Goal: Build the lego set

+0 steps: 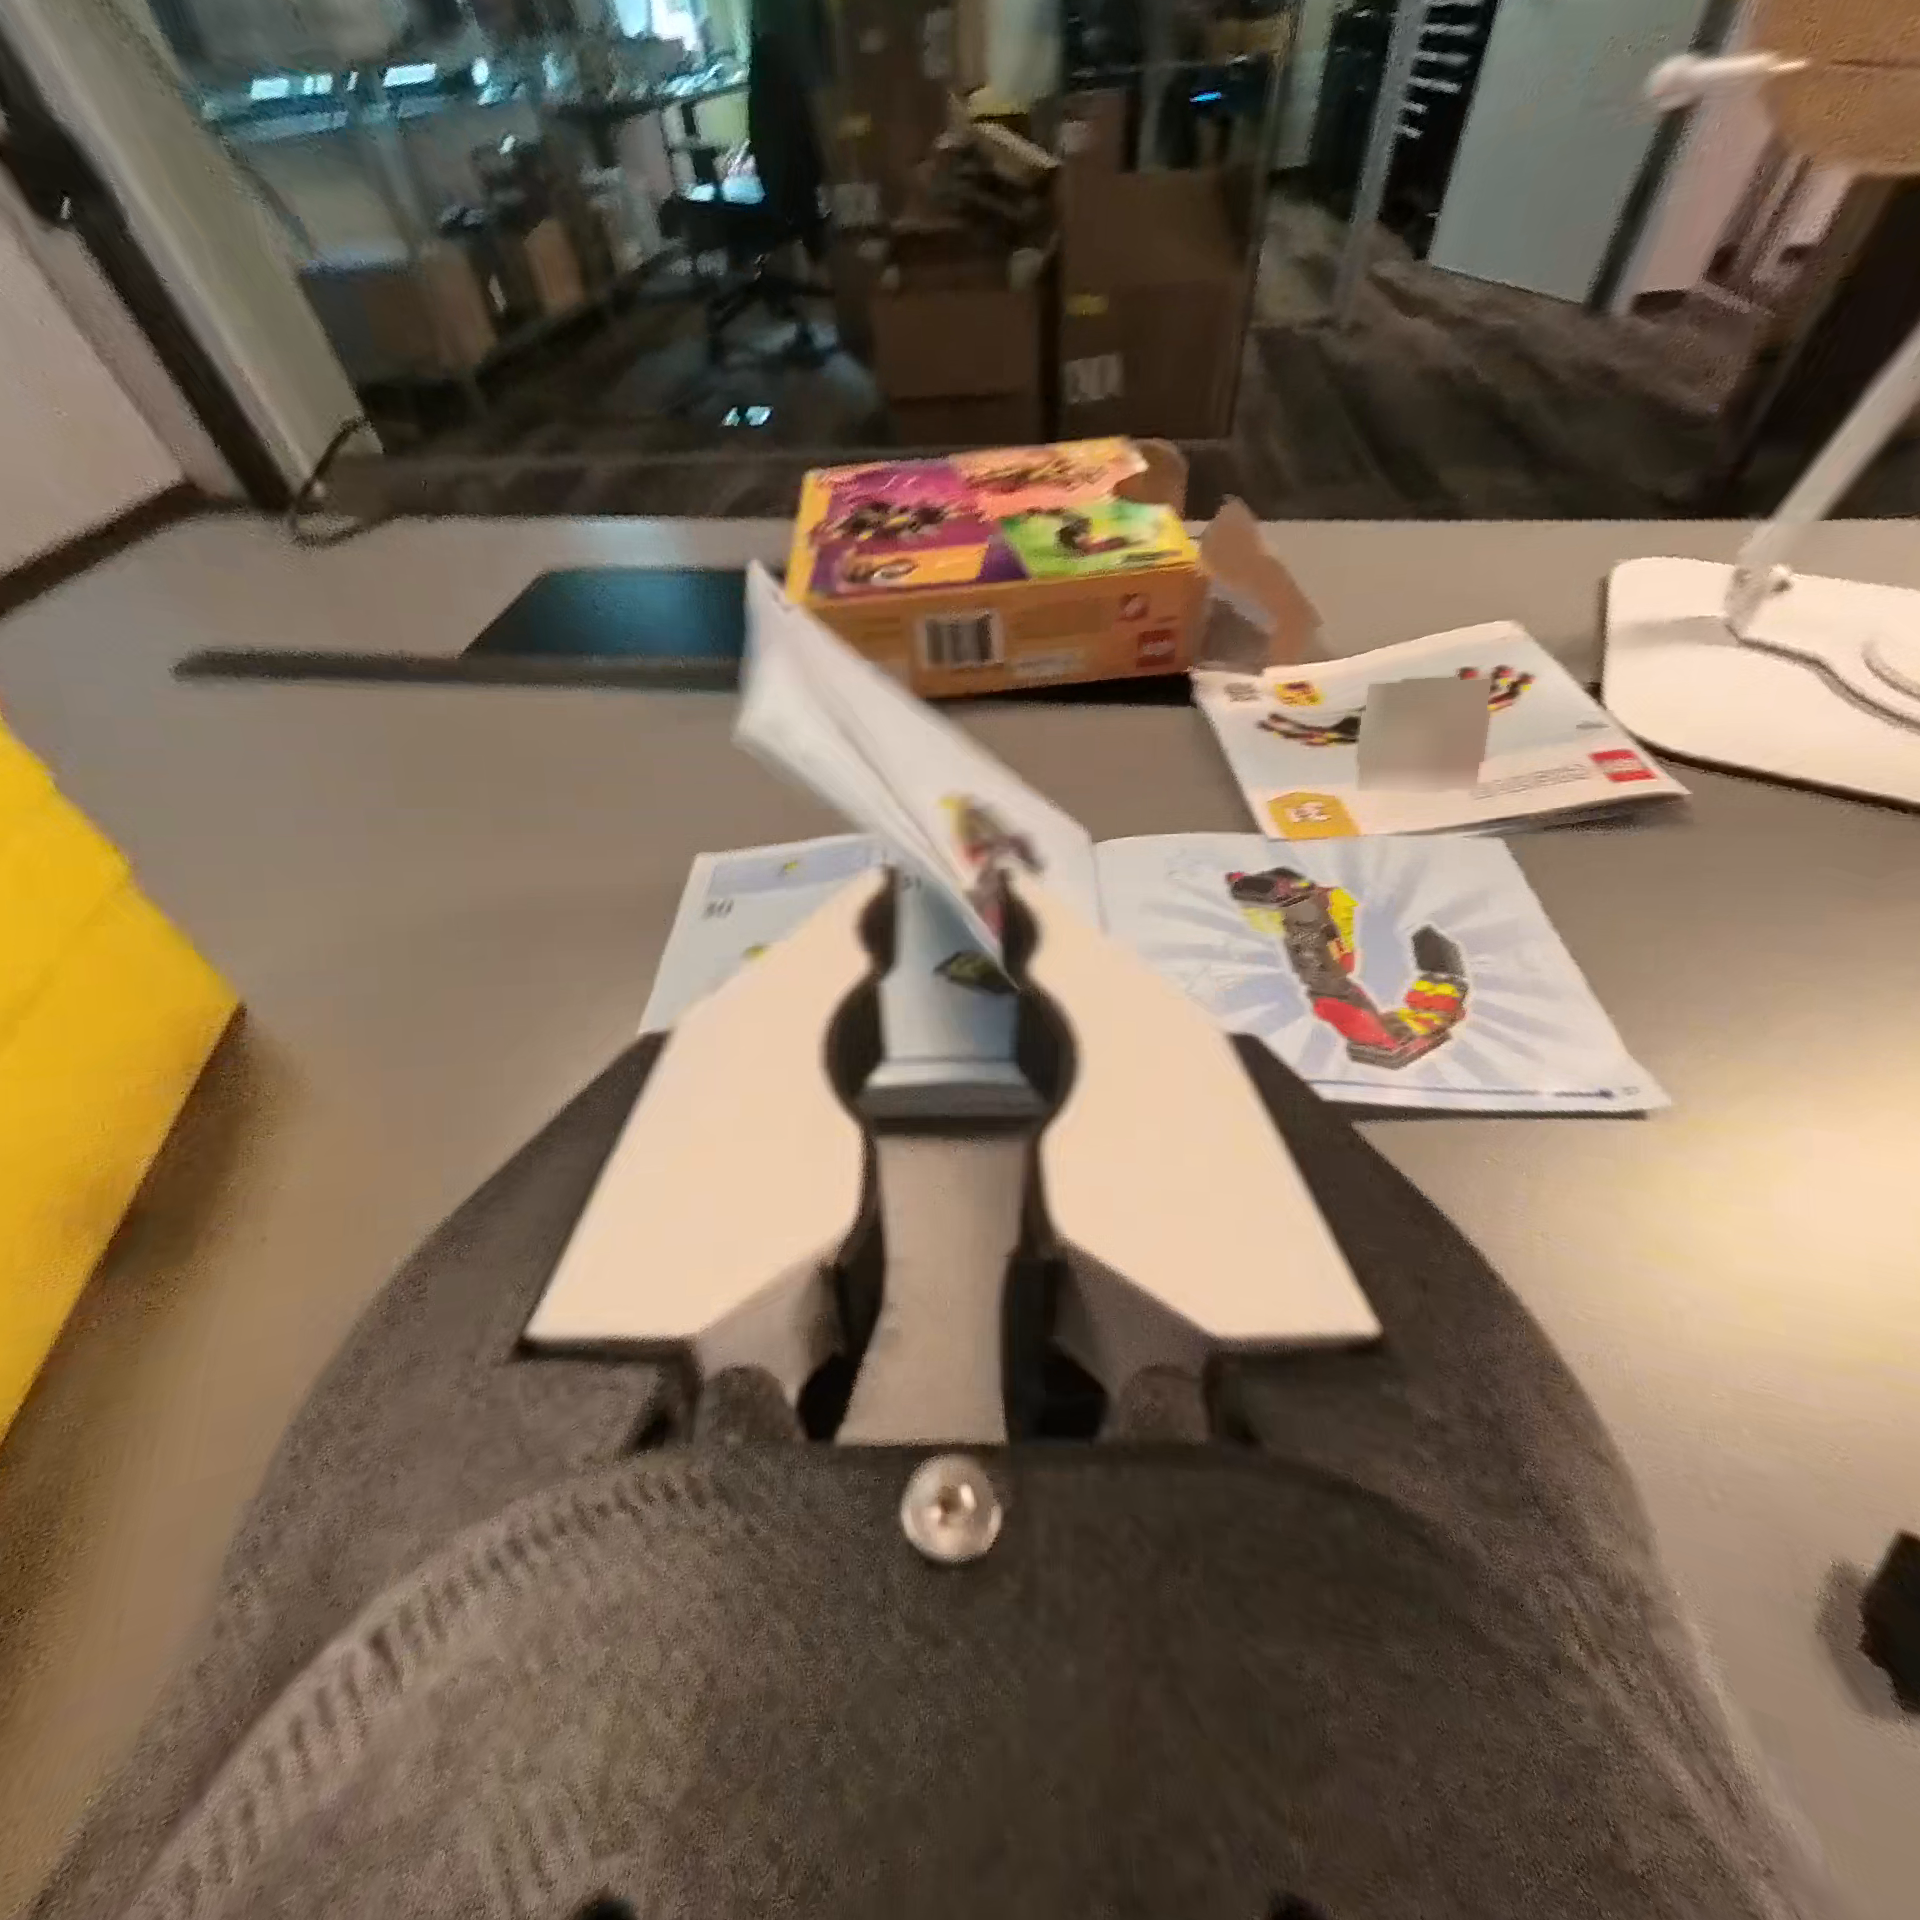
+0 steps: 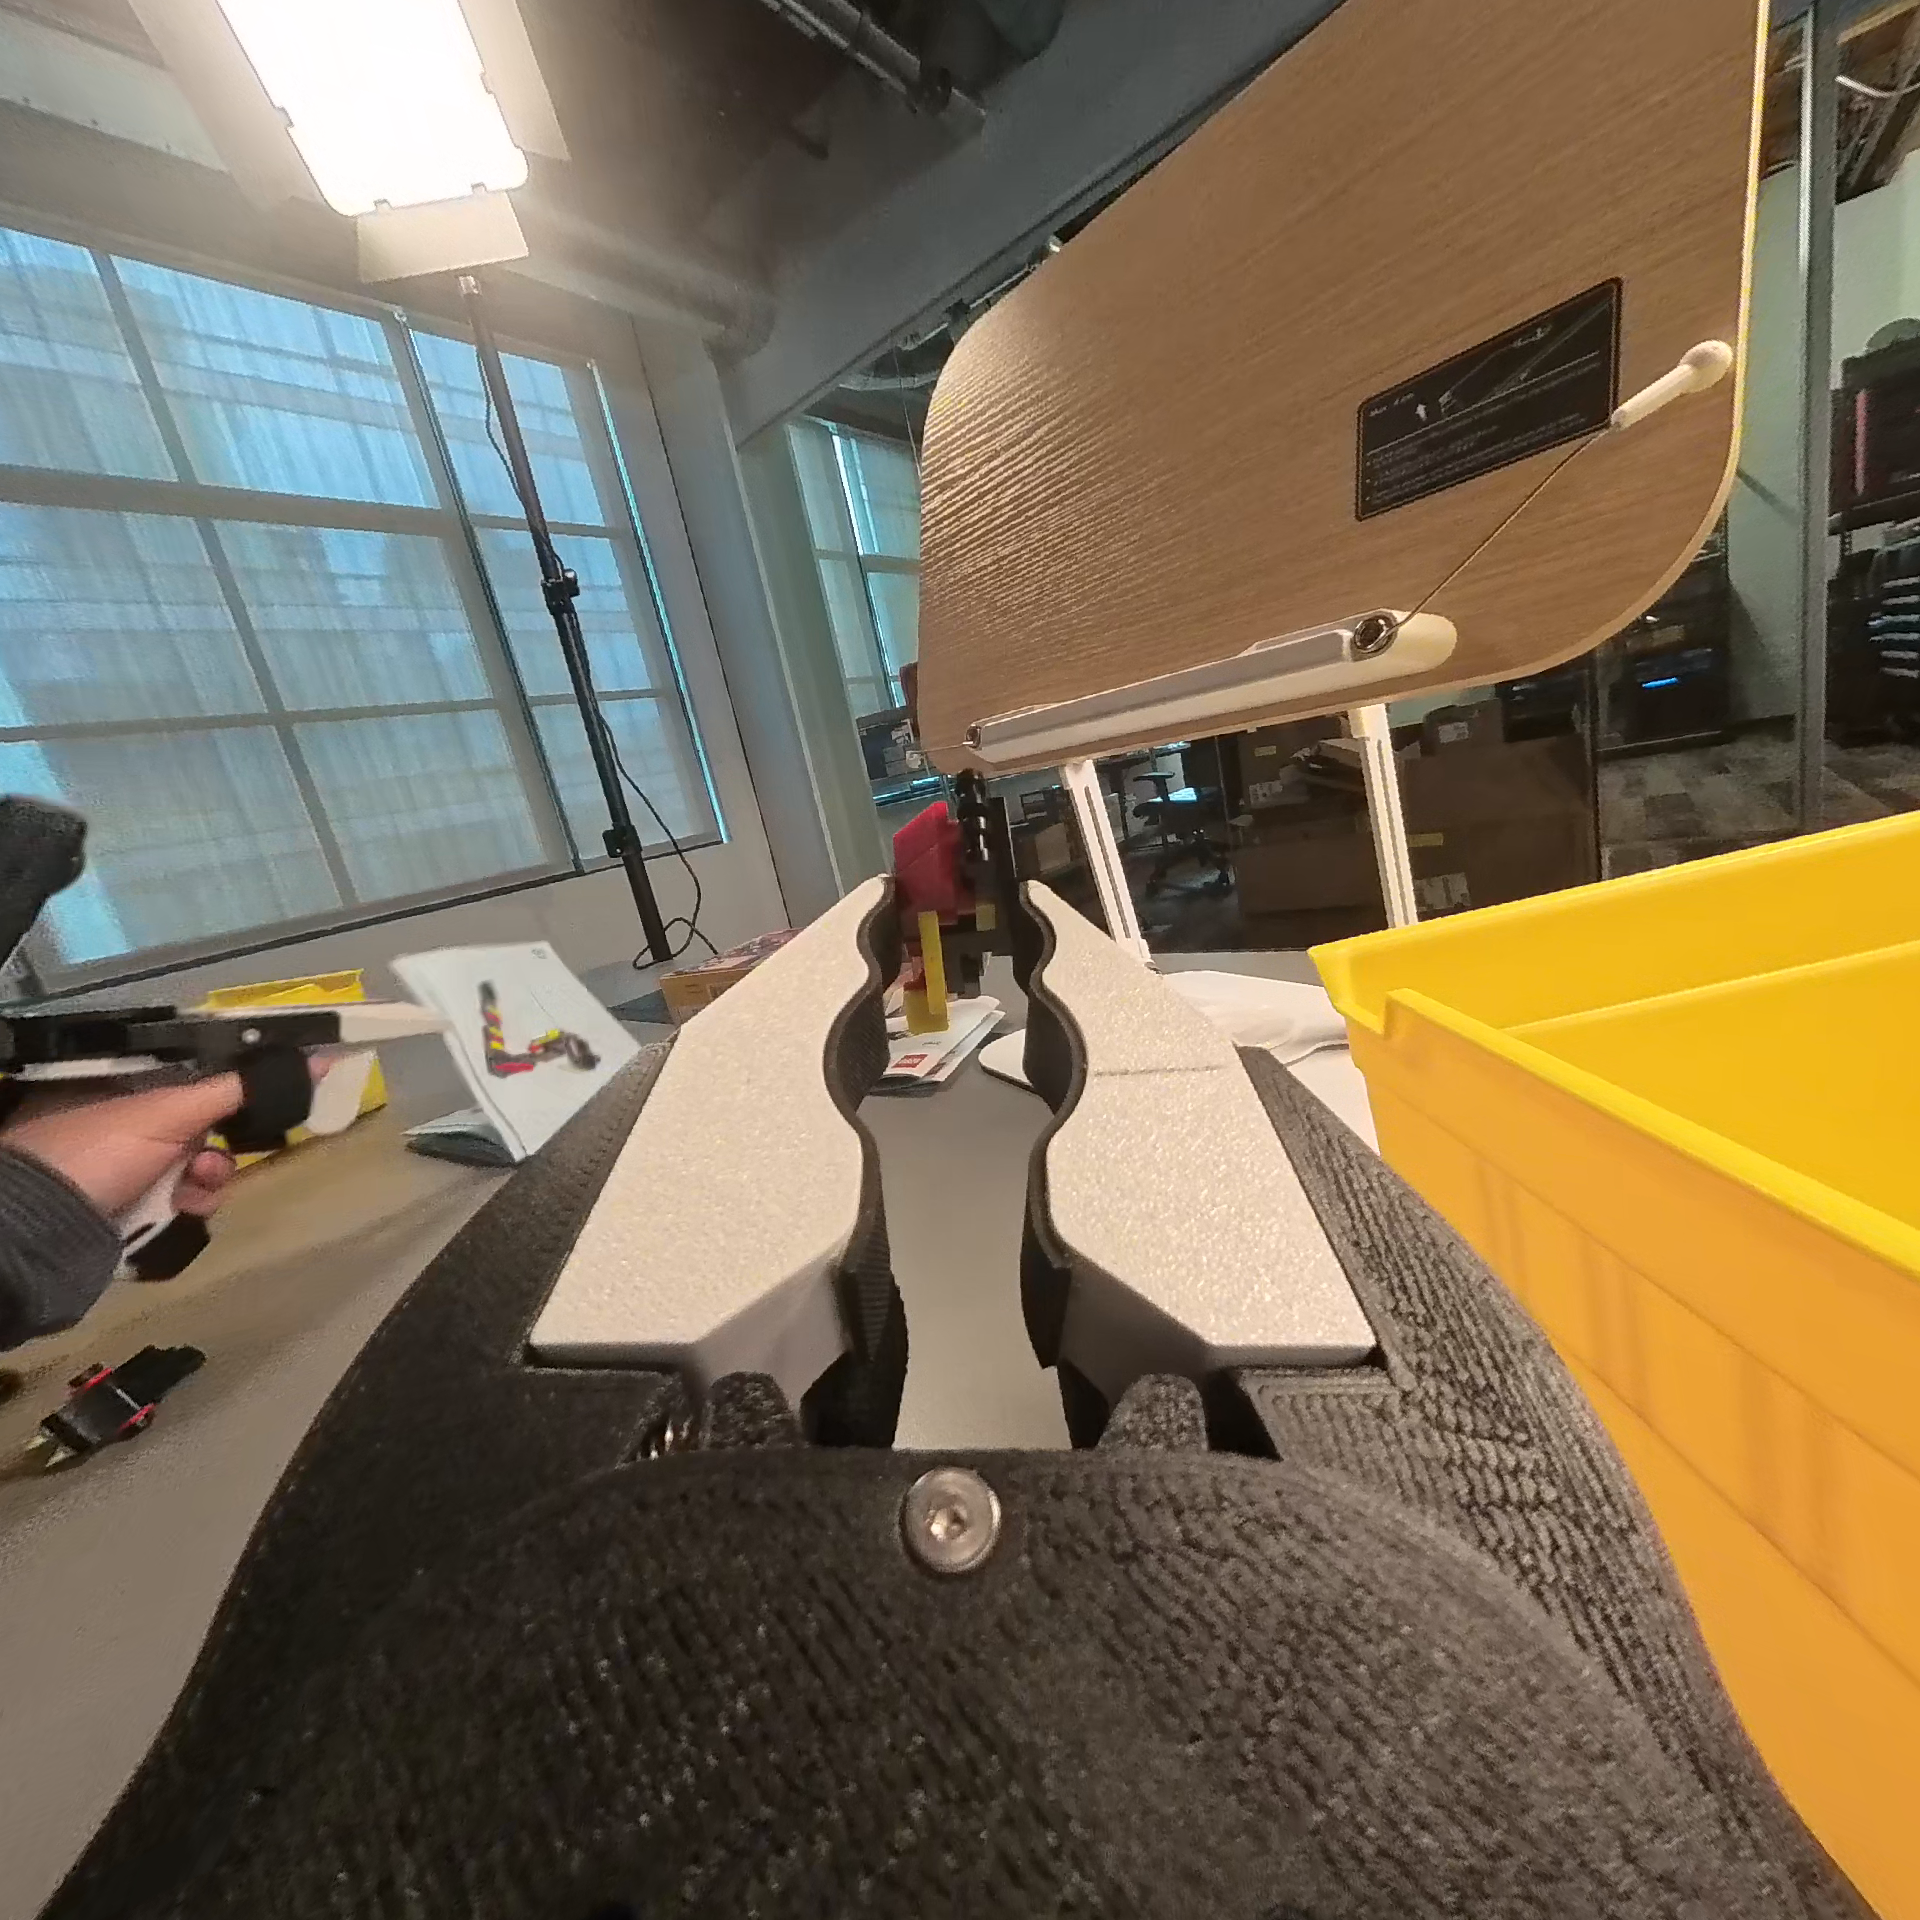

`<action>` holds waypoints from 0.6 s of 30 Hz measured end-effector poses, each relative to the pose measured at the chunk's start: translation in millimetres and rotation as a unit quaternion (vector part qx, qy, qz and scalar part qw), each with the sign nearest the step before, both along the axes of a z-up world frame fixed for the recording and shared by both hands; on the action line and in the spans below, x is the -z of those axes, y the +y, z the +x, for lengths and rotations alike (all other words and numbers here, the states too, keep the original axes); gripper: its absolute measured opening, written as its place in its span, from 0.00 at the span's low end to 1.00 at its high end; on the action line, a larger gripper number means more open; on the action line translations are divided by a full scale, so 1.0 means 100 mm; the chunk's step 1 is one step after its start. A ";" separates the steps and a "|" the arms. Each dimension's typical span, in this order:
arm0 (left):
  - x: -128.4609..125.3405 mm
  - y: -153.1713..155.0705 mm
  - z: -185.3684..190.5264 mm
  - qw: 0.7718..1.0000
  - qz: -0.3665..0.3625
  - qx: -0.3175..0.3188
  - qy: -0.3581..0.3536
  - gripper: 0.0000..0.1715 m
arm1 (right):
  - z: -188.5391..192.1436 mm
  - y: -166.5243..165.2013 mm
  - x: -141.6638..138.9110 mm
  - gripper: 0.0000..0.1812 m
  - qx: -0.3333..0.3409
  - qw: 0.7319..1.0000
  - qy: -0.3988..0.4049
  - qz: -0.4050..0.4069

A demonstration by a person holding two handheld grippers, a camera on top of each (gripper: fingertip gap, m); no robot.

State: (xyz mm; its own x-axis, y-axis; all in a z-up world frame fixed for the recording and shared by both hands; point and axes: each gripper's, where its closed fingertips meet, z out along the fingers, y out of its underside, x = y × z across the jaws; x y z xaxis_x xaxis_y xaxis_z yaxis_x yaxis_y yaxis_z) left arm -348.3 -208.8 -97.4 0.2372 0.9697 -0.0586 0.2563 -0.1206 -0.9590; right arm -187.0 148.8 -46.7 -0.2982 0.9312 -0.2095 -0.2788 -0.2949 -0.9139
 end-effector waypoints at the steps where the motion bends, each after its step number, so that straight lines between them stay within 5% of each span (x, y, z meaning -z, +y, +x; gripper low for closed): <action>1: 0.04 -0.08 0.01 1.000 0.008 -0.010 -0.009 0.20 | 0.00 0.00 0.00 0.10 0.000 1.000 0.000 0.000; 3: 0.03 -0.28 0.02 0.999 0.009 -0.046 0.004 0.34 | 0.00 0.00 0.00 0.10 0.000 1.000 0.000 -0.001; 5: -0.13 -0.51 0.06 0.995 -0.005 -0.089 0.055 0.38 | 0.00 0.01 0.00 0.10 0.001 1.000 0.000 -0.001; 9: -0.32 -0.48 0.03 0.994 -0.031 -0.055 0.088 0.22 | 0.00 0.01 0.00 0.10 0.000 1.000 0.000 -0.001; 14: 0.42 -0.07 -0.19 0.985 -0.139 0.056 -0.089 0.01 | 0.00 0.00 0.00 0.10 0.000 1.000 0.000 -0.002; 18: 0.77 0.05 -0.22 0.967 -0.177 0.076 -0.167 0.00 | 0.00 0.01 0.00 0.10 0.000 1.000 0.000 -0.003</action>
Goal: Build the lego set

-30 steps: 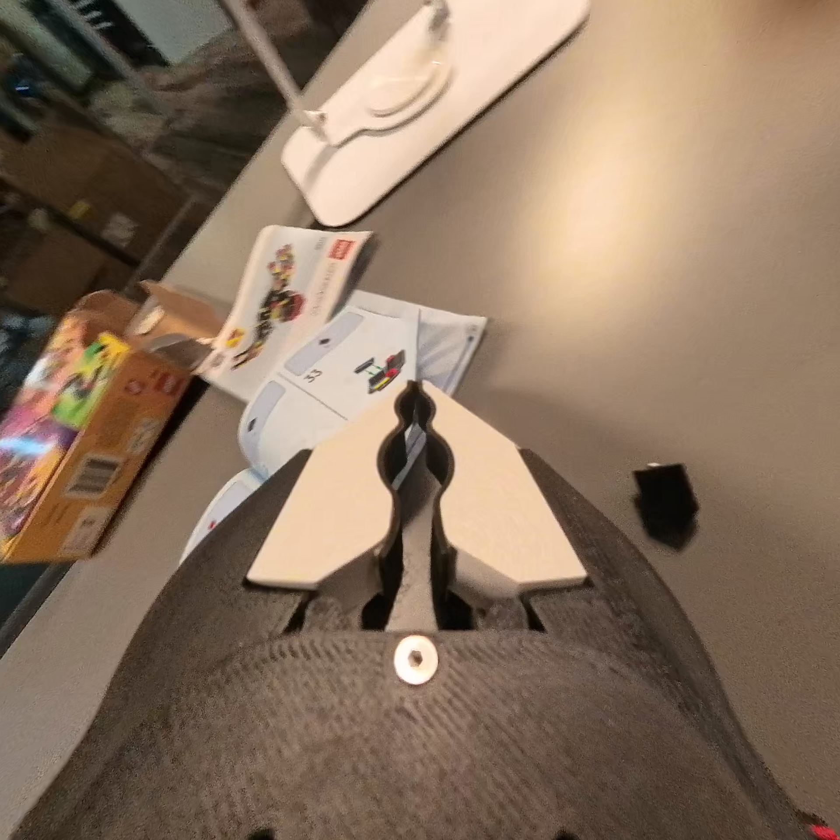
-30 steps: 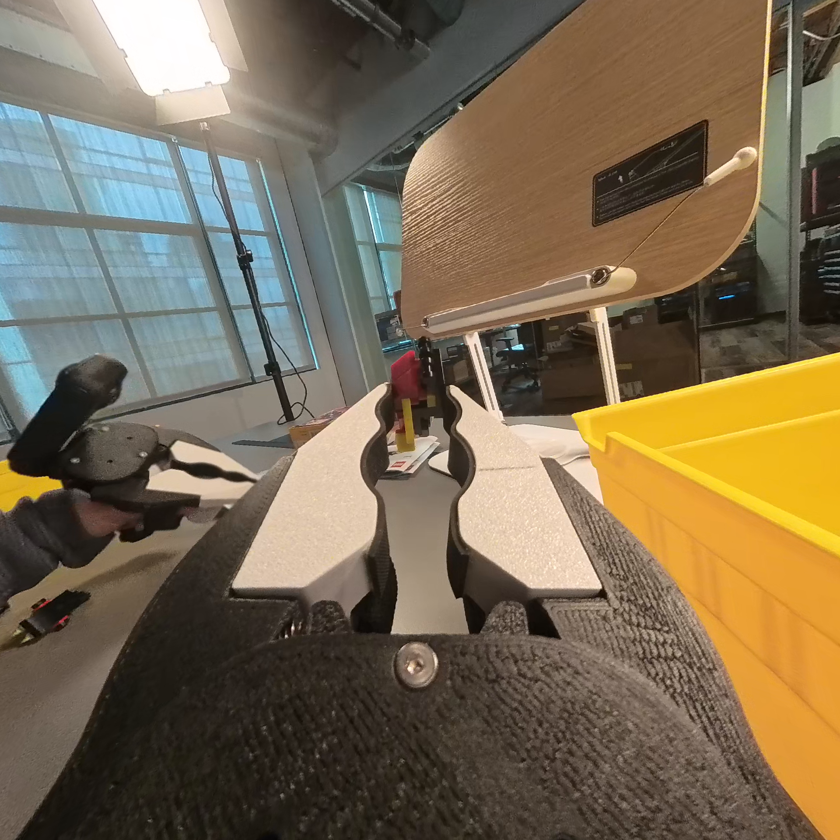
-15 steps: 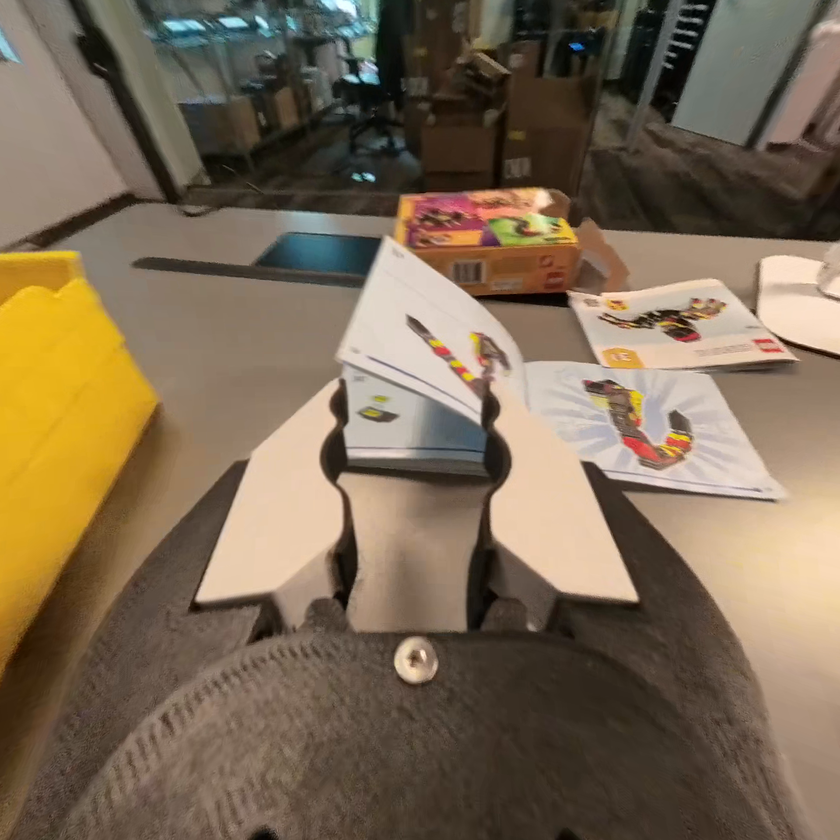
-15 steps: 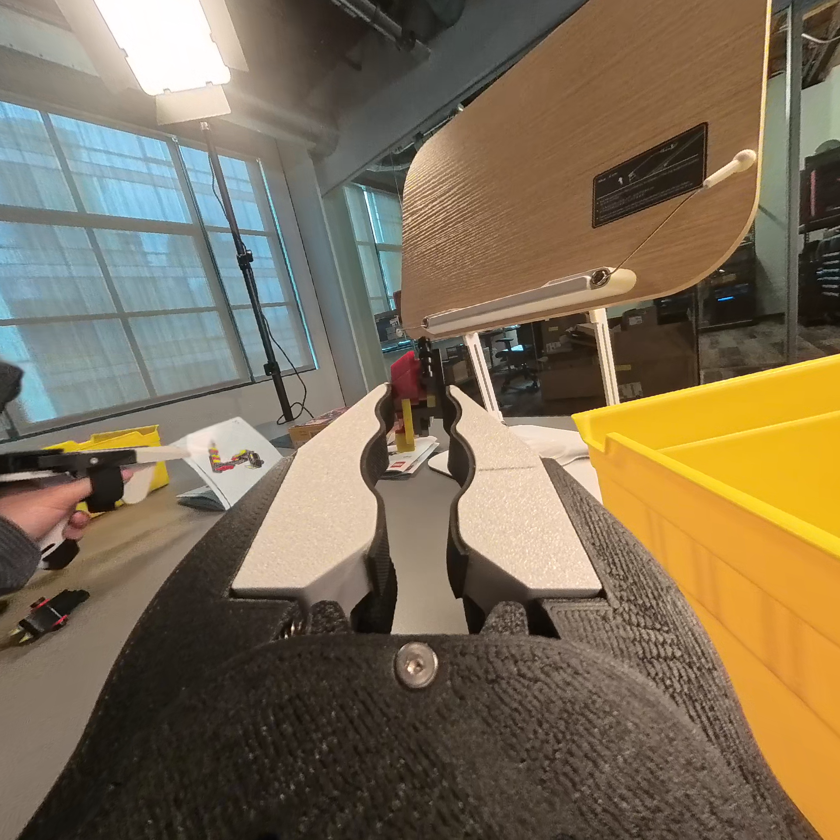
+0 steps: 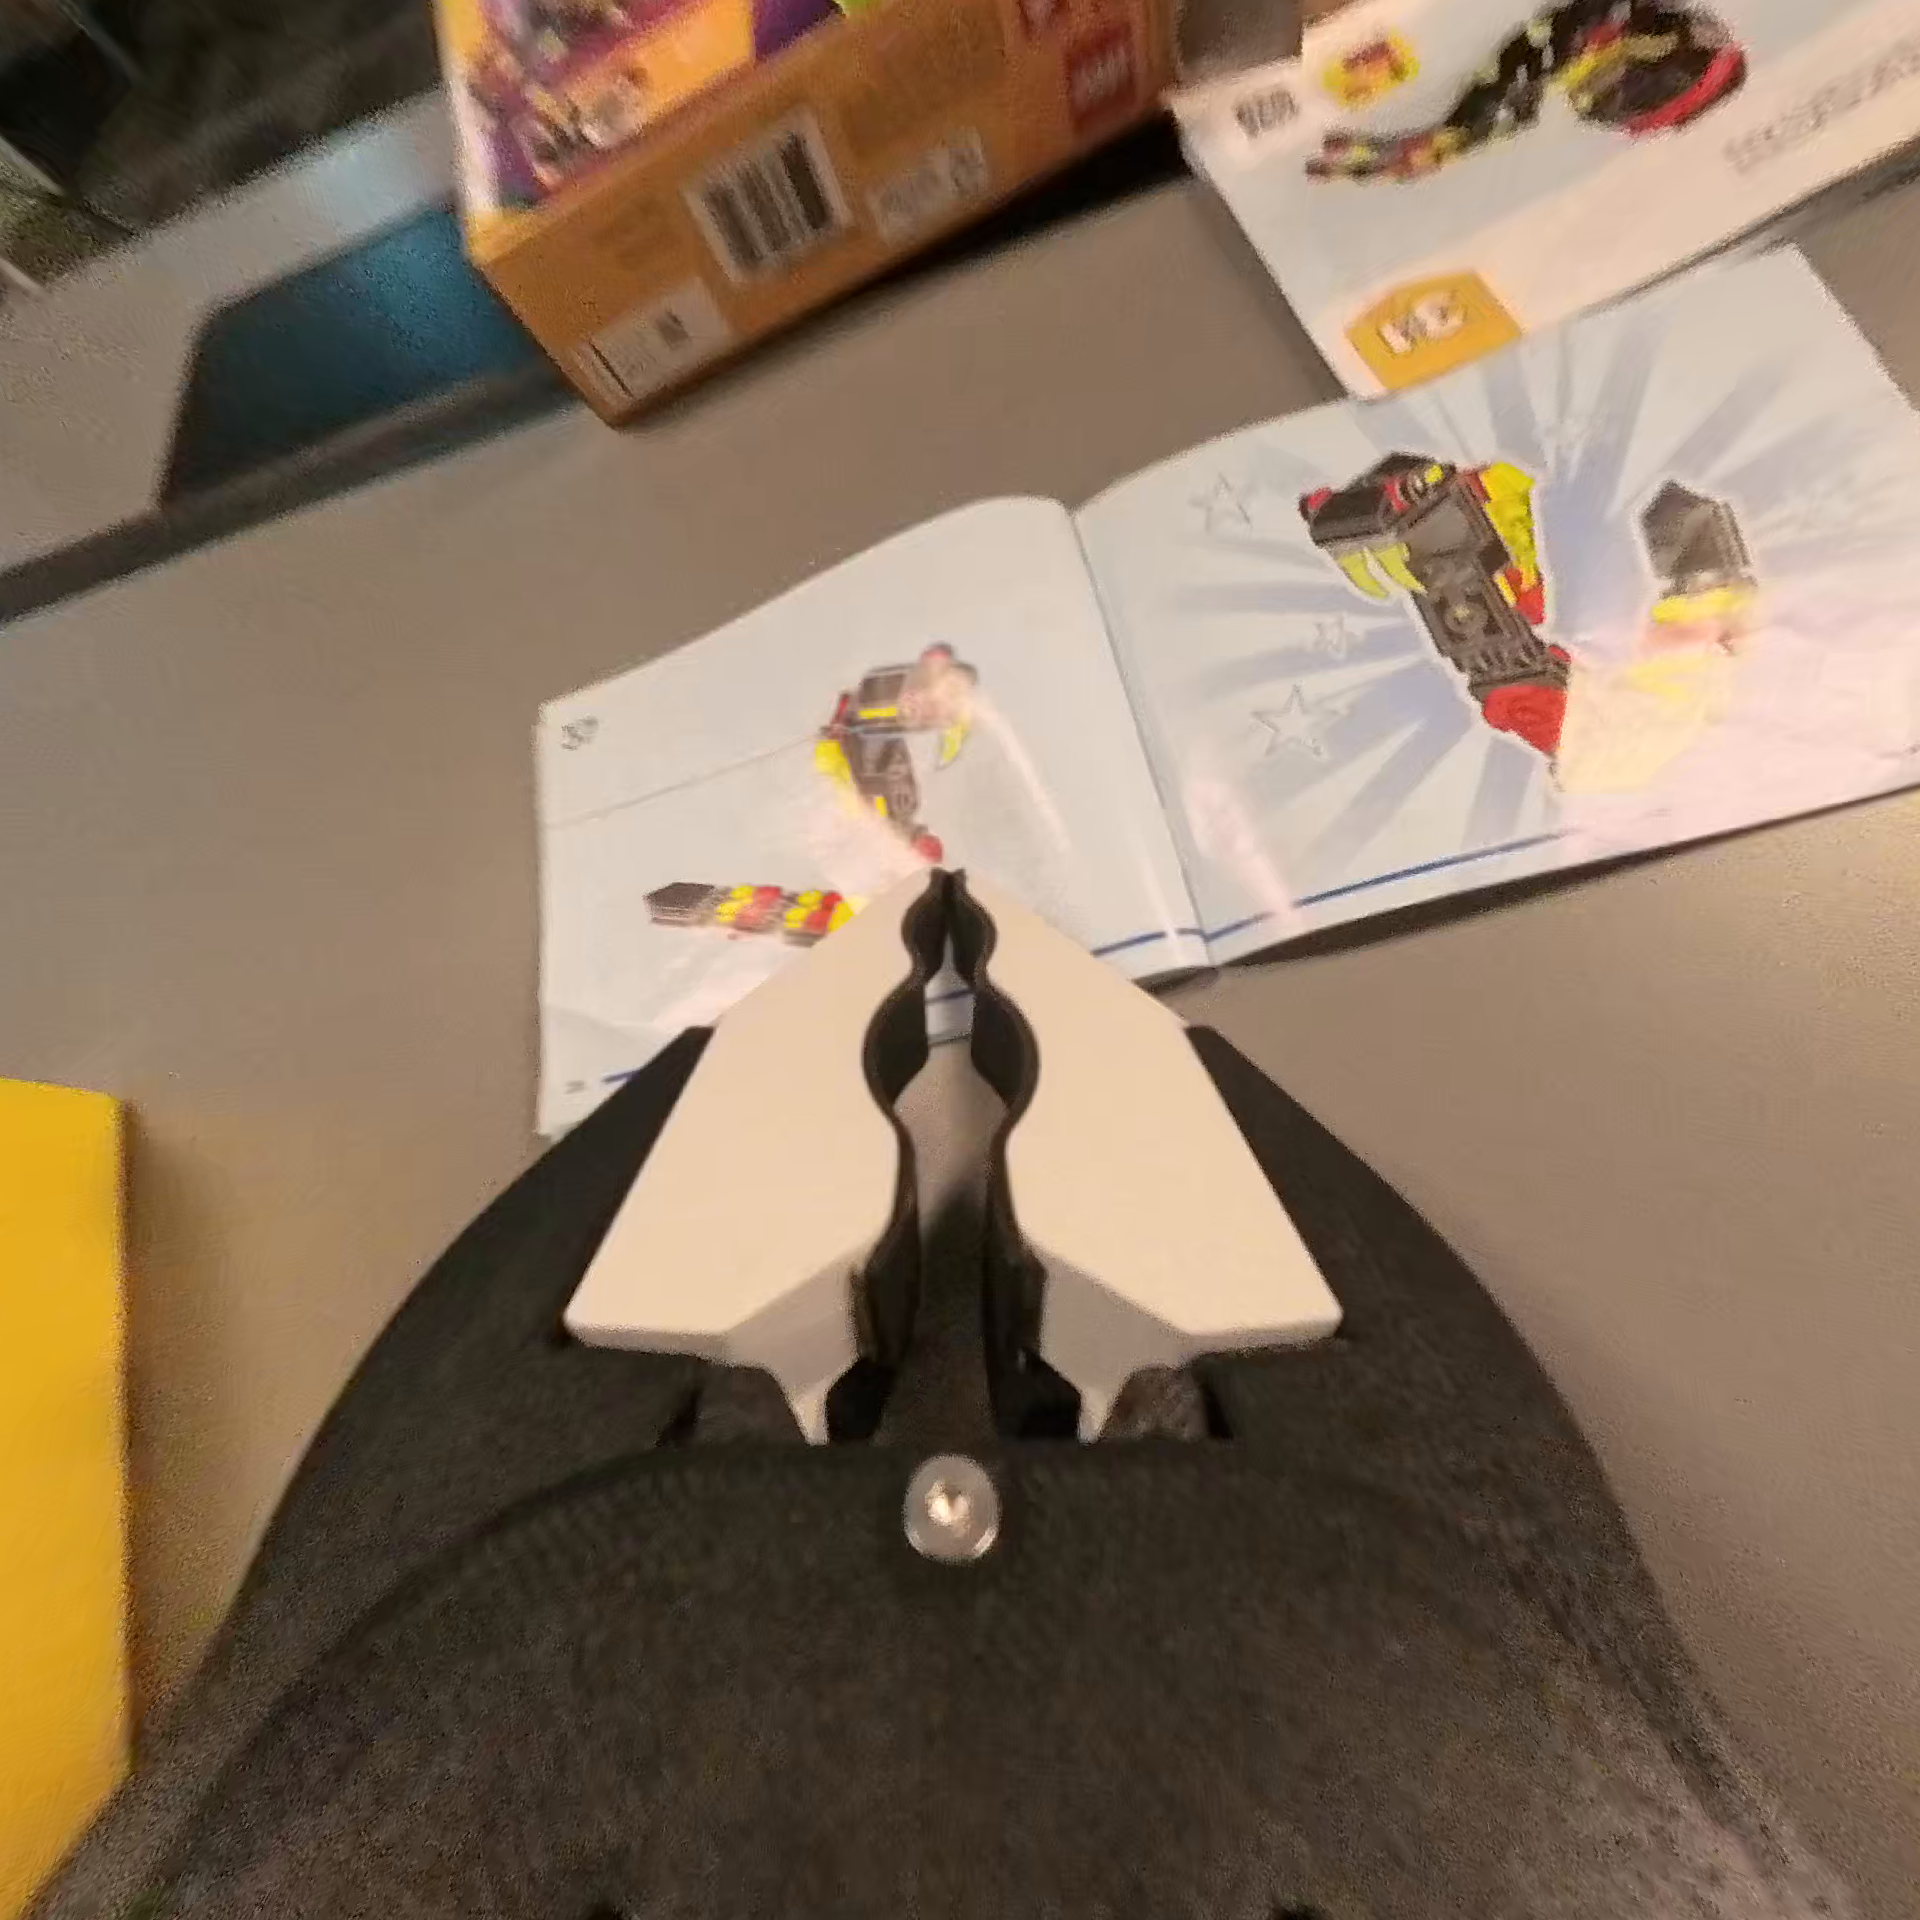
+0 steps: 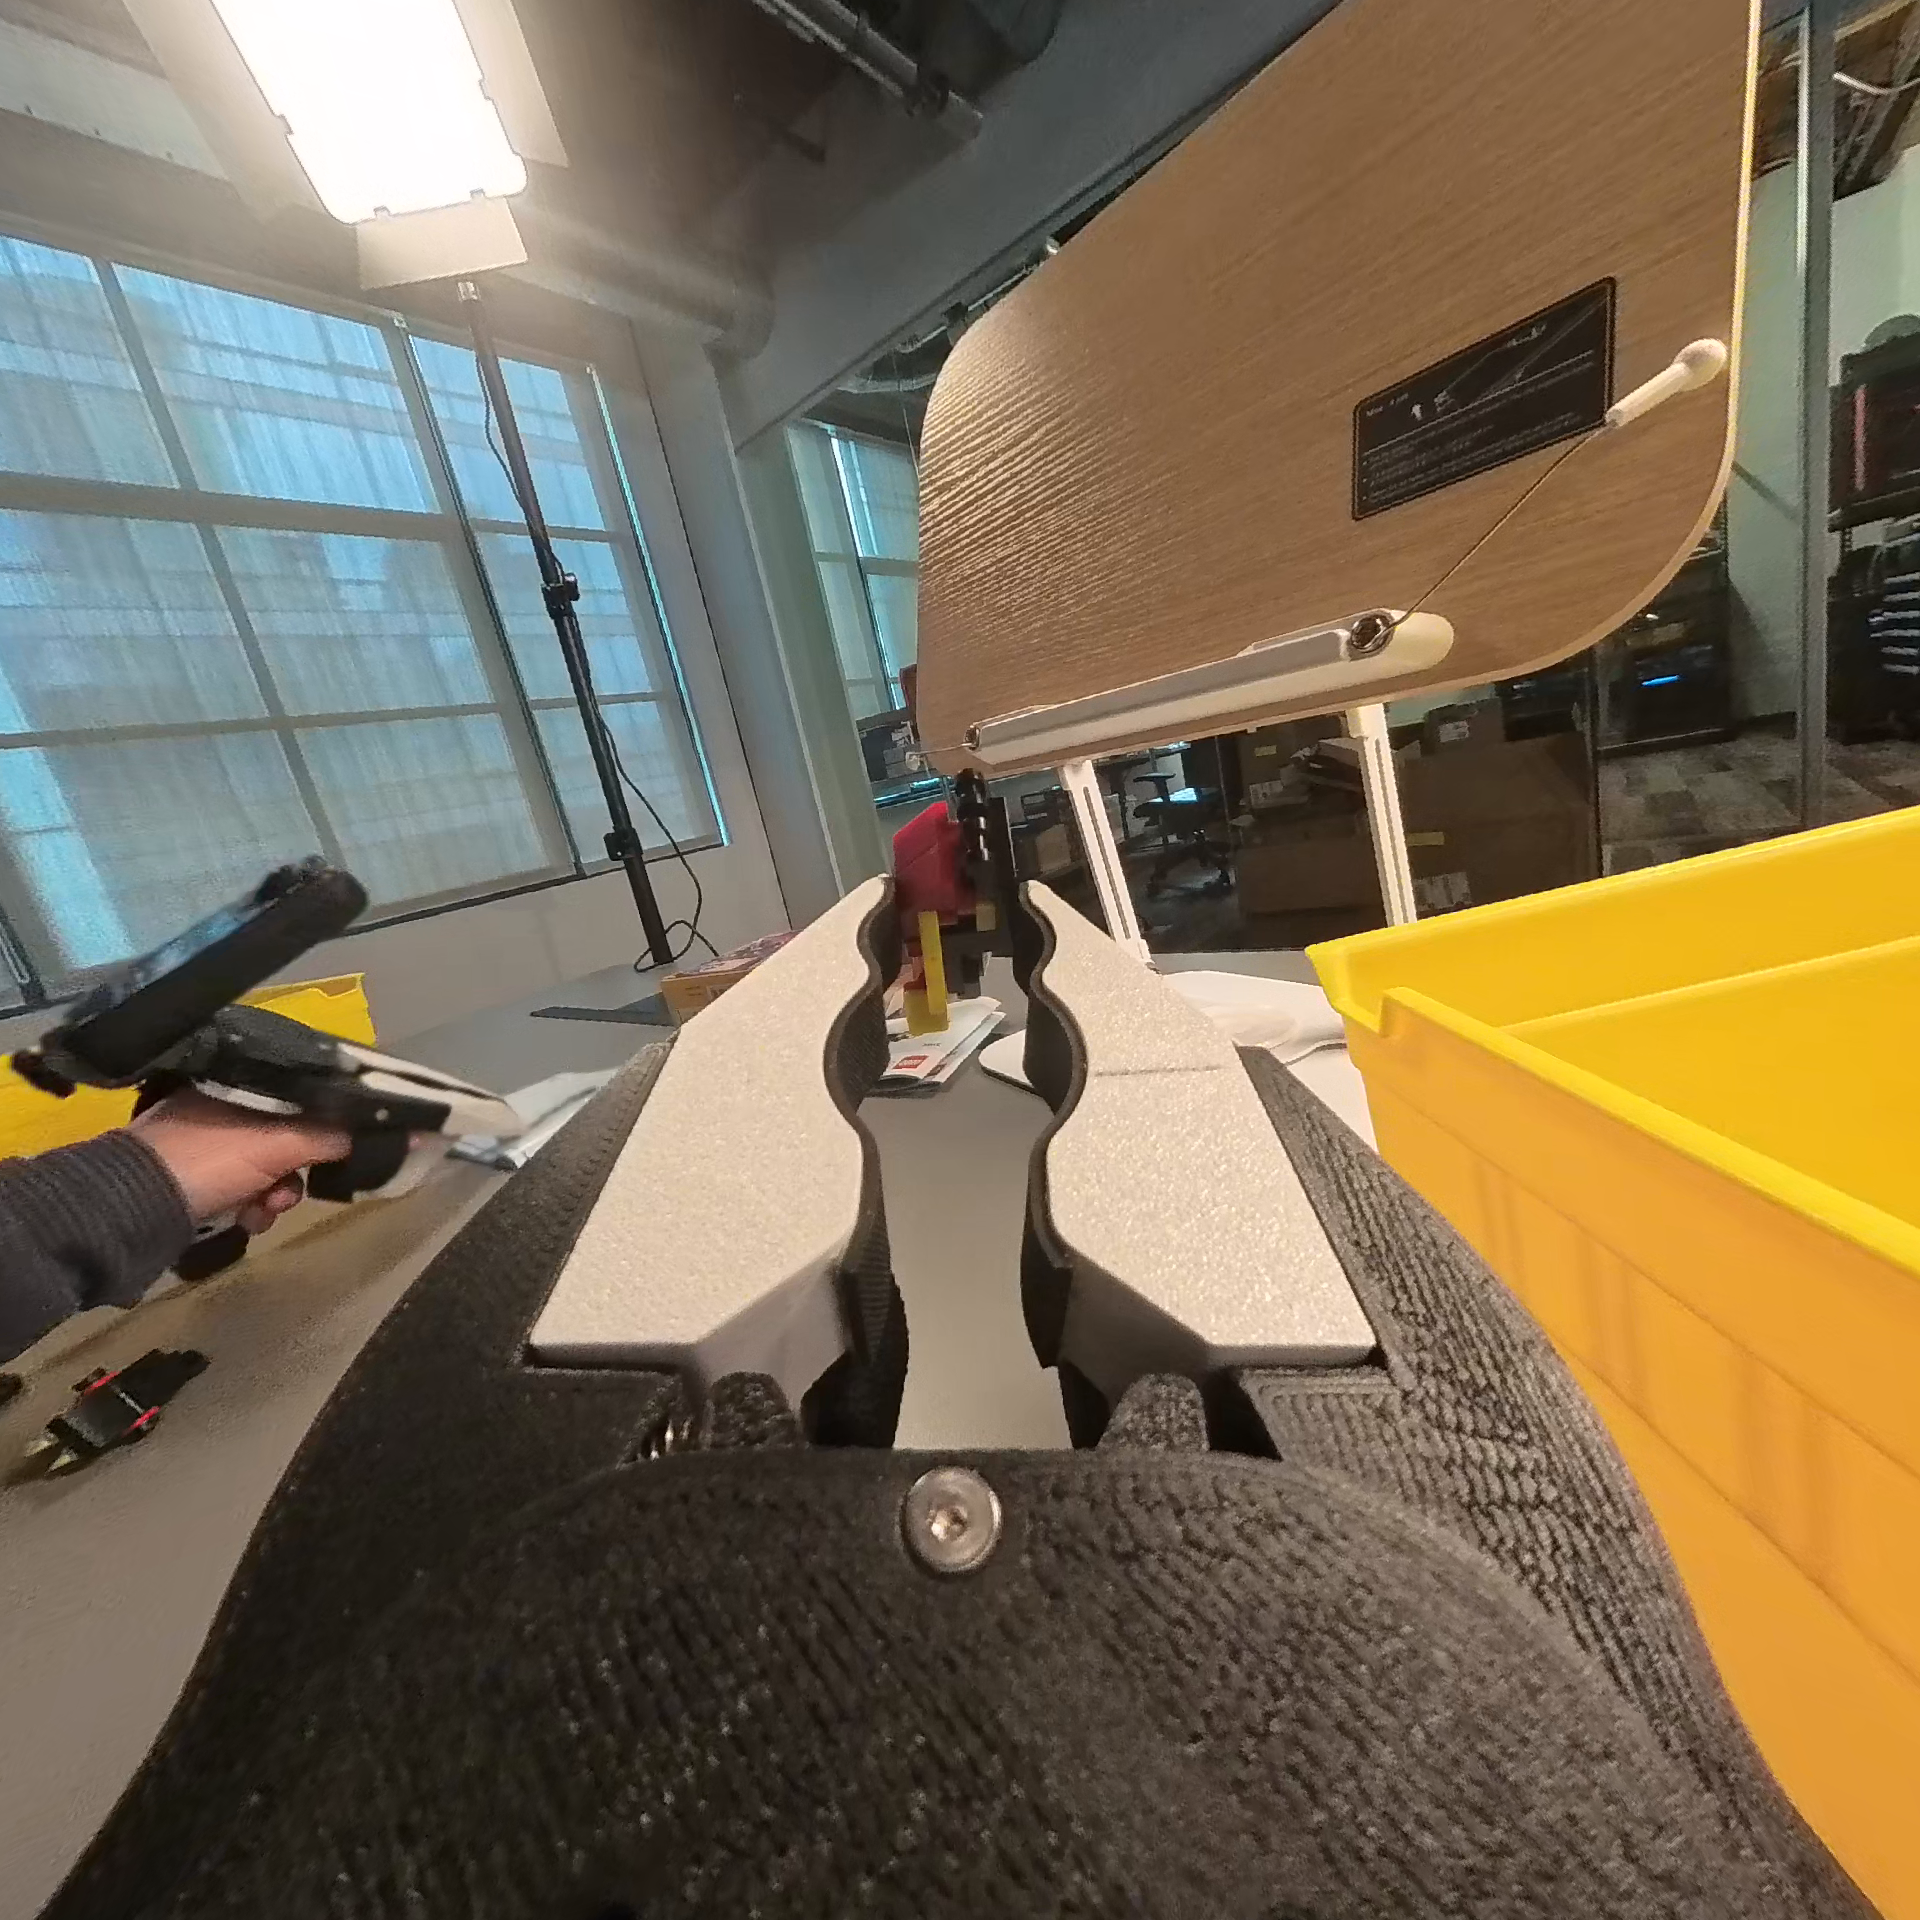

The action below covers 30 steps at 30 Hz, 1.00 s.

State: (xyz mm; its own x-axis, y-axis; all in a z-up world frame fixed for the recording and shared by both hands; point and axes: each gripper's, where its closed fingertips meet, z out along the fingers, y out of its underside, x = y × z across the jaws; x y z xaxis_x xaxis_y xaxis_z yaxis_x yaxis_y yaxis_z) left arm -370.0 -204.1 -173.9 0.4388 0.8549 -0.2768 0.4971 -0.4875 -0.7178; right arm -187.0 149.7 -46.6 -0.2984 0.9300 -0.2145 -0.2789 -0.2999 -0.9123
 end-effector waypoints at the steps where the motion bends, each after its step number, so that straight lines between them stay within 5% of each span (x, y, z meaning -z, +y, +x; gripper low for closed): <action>1: 0.03 0.03 0.00 1.000 0.003 -0.003 -0.008 0.00 | 0.00 0.00 0.00 0.10 0.000 1.000 0.000 0.000; 9: 0.04 0.42 0.25 0.998 0.012 0.044 -0.036 0.00 | -0.01 0.00 0.00 0.10 0.000 1.000 -0.001 0.000; 24: 0.07 1.74 1.19 0.974 0.051 0.207 -0.076 0.00 | 0.00 0.00 0.00 0.10 0.001 1.000 0.001 0.001; 30: -0.04 1.89 1.27 0.966 0.070 0.245 -0.045 0.00 | 0.01 0.01 -0.01 0.10 0.002 1.000 0.002 -0.001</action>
State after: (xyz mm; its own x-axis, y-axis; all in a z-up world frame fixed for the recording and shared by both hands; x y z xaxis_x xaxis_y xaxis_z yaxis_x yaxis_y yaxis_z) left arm -243.1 -15.5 -169.8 0.8175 0.5642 -0.1156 0.2948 -0.5824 -0.7575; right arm -186.0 150.9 -45.9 -0.2961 0.9308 -0.2144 -0.2845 -0.3002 -0.9105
